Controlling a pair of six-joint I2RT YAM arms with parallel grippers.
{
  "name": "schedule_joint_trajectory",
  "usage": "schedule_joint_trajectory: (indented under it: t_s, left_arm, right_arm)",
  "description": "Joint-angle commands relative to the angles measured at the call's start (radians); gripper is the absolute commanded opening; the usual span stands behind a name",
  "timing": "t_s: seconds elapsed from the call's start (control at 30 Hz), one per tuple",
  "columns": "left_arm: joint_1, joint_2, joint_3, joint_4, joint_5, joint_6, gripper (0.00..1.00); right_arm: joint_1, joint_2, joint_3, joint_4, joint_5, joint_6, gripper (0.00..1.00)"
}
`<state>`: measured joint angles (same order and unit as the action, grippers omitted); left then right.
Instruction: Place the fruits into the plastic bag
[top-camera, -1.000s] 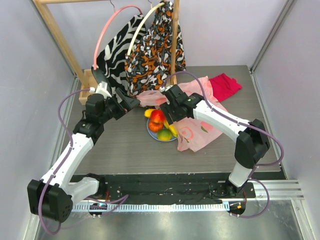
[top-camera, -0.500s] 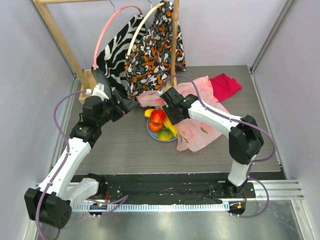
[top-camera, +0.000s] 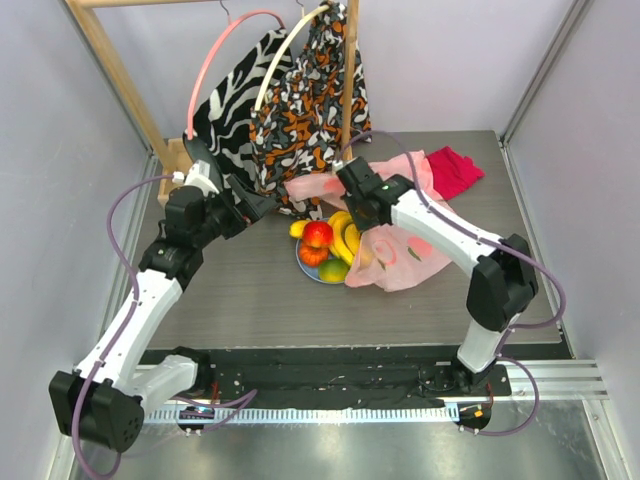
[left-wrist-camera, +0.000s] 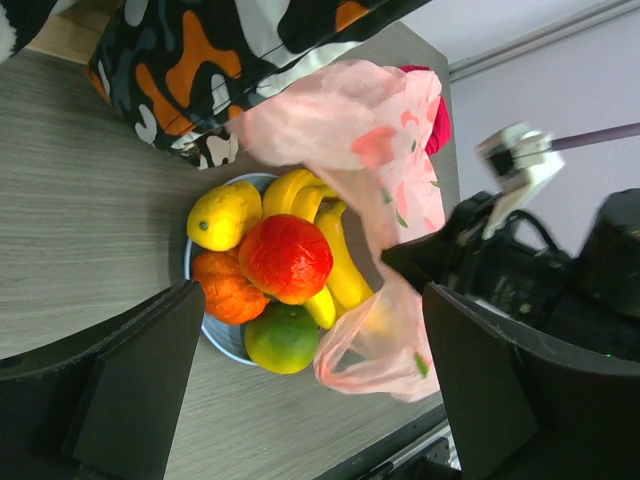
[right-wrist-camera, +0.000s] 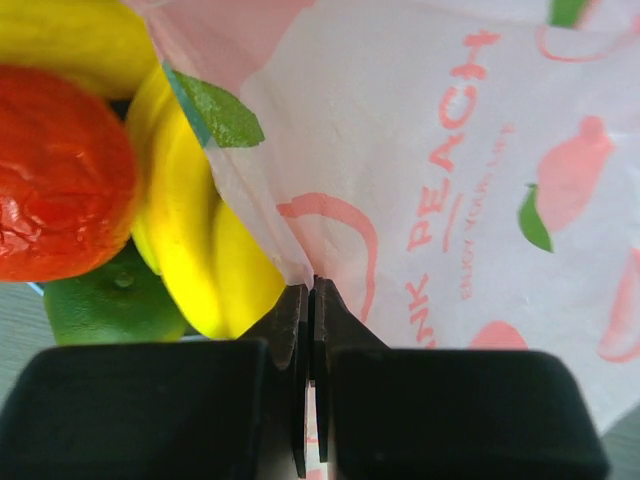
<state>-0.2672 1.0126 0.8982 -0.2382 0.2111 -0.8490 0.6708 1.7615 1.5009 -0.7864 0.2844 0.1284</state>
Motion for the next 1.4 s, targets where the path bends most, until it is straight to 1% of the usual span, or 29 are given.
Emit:
schedule_joint_trajectory:
  t_s: [0.0,0.17,0.23,0.27,0.3,0.37,0.4,0.47,0.5,0.53,0.6,0.63,0.67,0.73,0.8,0.83,0.87,0.93,1.23,1.3,1.37]
  left_arm:
    - [-0.004,0.017,0.061,0.046,0.036,0.033,0.96]
    - [-0.004,0.040,0.079,0.077,0.072,0.037,0.96]
    - [-0.003,0.055,0.105,0.088,0.096,0.036,0.96]
    - [-0.004,0.060,0.117,0.092,0.115,0.033,0.96]
    - [-0.004,0.063,0.140,0.105,0.128,0.031,0.96]
    - [-0.004,0.066,0.165,0.122,0.163,0.021,0.96]
    - [-0.004,0.070,0.189,0.138,0.174,0.015,0.96]
    - [-0.004,0.075,0.215,0.158,0.198,-0.016,0.96]
    - [-0.003,0.076,0.231,0.174,0.218,-0.033,0.96]
    - [-0.004,0.078,0.260,0.180,0.229,-0.045,0.96]
    - [-0.004,0.075,0.287,0.189,0.241,-0.079,0.96]
    - [-0.004,0.061,0.304,0.191,0.237,-0.087,0.97]
    - [-0.003,0.051,0.306,0.189,0.228,-0.096,0.97]
    - [-0.004,0.012,0.311,0.174,0.180,-0.104,0.99]
    - [-0.003,-0.015,0.320,0.091,0.121,-0.091,1.00]
    - [-0.001,-0.038,0.323,0.056,0.049,-0.085,1.00]
    - [0.002,-0.054,0.324,-0.011,0.016,-0.079,1.00]
    - [0.005,-0.078,0.314,-0.055,-0.059,-0.071,1.00]
    - [0.008,-0.210,0.199,-0.085,-0.183,-0.140,0.99]
    - [0.009,-0.218,0.185,-0.076,-0.184,-0.151,0.99]
    - [0.009,-0.203,0.182,-0.062,-0.142,-0.166,0.99]
  right_arm:
    - [-0.059,-0.135,0.157,-0.080,0.100,0.013,0.01]
    - [-0.091,-0.181,0.275,-0.135,0.176,-0.041,0.01]
    - [-0.092,-0.192,0.349,-0.157,0.164,-0.055,0.01]
    - [-0.091,-0.197,0.375,-0.160,0.098,-0.056,0.01]
    - [-0.091,-0.198,0.422,-0.159,0.057,-0.056,0.01]
    - [-0.077,-0.206,0.464,-0.149,-0.031,-0.032,0.01]
    - [-0.070,-0.208,0.491,-0.128,-0.115,-0.021,0.01]
    - [-0.022,-0.206,0.518,-0.085,-0.180,0.010,0.01]
    - [-0.002,-0.200,0.521,-0.068,-0.248,0.020,0.01]
    - [0.016,-0.198,0.521,-0.050,-0.272,0.034,0.01]
    - [0.079,-0.178,0.522,0.007,-0.368,0.062,0.01]
    - [0.101,-0.171,0.525,0.022,-0.385,0.068,0.01]
    - [0.149,-0.153,0.536,0.050,-0.399,0.074,0.01]
    - [0.190,-0.128,0.556,0.067,-0.448,0.077,0.01]
    - [0.237,-0.100,0.584,0.085,-0.473,0.076,0.01]
    - [0.248,-0.094,0.590,0.088,-0.490,0.077,0.01]
    - [0.265,-0.088,0.593,0.105,-0.502,0.080,0.01]
    - [0.274,-0.083,0.591,0.122,-0.531,0.086,0.01]
    - [0.291,-0.079,0.595,0.162,-0.564,0.097,0.01]
    - [0.293,-0.082,0.587,0.162,-0.568,0.097,0.01]
    - [0.294,-0.085,0.575,0.165,-0.579,0.097,0.01]
